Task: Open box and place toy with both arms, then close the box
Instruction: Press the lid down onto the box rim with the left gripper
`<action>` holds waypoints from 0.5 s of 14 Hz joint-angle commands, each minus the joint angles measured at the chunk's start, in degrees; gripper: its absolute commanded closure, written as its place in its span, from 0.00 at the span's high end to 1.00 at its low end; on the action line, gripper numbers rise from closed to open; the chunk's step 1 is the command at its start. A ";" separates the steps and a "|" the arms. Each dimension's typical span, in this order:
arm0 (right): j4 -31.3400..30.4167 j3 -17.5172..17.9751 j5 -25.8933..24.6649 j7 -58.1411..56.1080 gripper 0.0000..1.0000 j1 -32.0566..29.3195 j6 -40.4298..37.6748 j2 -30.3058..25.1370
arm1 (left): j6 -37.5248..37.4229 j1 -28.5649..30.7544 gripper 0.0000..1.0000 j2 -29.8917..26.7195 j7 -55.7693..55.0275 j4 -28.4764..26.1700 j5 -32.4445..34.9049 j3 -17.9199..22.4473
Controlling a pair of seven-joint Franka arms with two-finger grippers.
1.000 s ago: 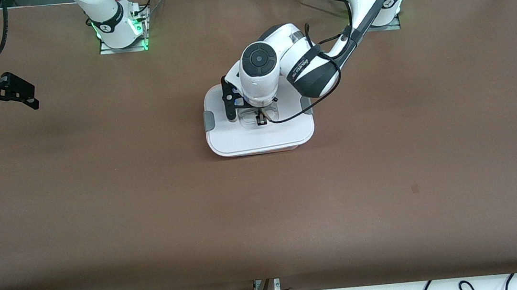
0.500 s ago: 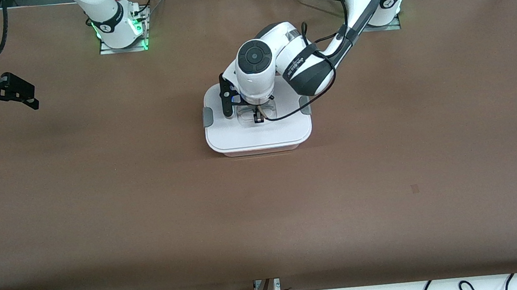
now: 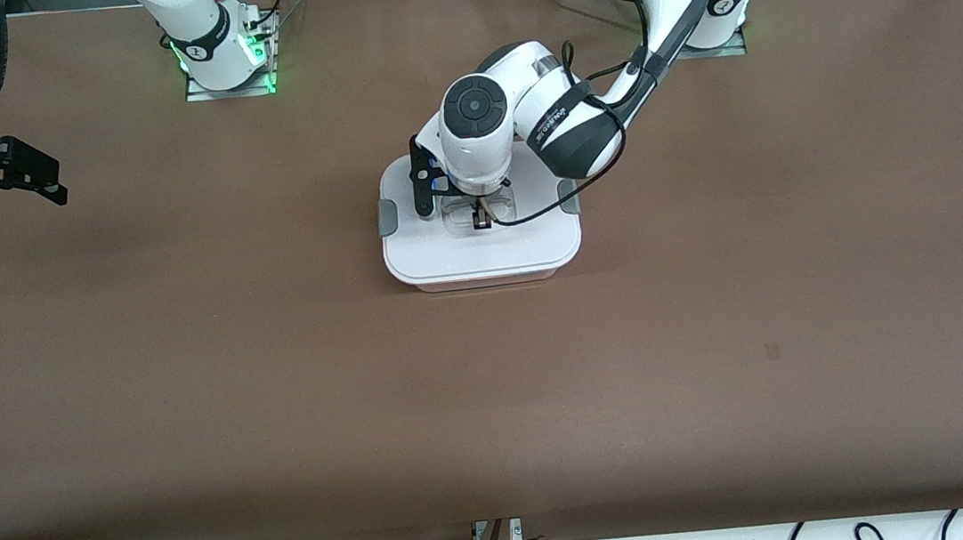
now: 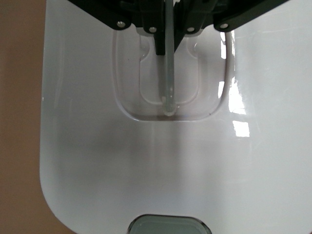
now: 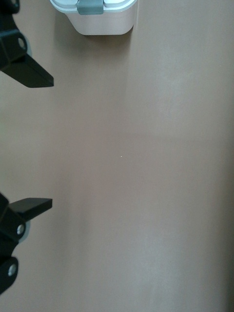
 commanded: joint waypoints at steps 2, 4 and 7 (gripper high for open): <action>0.53 -0.25 0.64 -0.54 1.00 0.03 -0.83 0.03 | -1.15 1.99 1.00 -3.56 -0.17 -1.03 0.42 0.32; 0.53 -0.25 0.56 -0.54 1.00 0.03 -0.83 0.03 | -4.65 2.87 1.00 -5.85 -1.57 -0.42 -0.20 0.40; 0.53 -0.25 0.56 -0.54 1.00 0.03 -0.83 0.03 | -10.45 5.67 1.00 -10.93 -9.38 -0.41 -2.92 0.41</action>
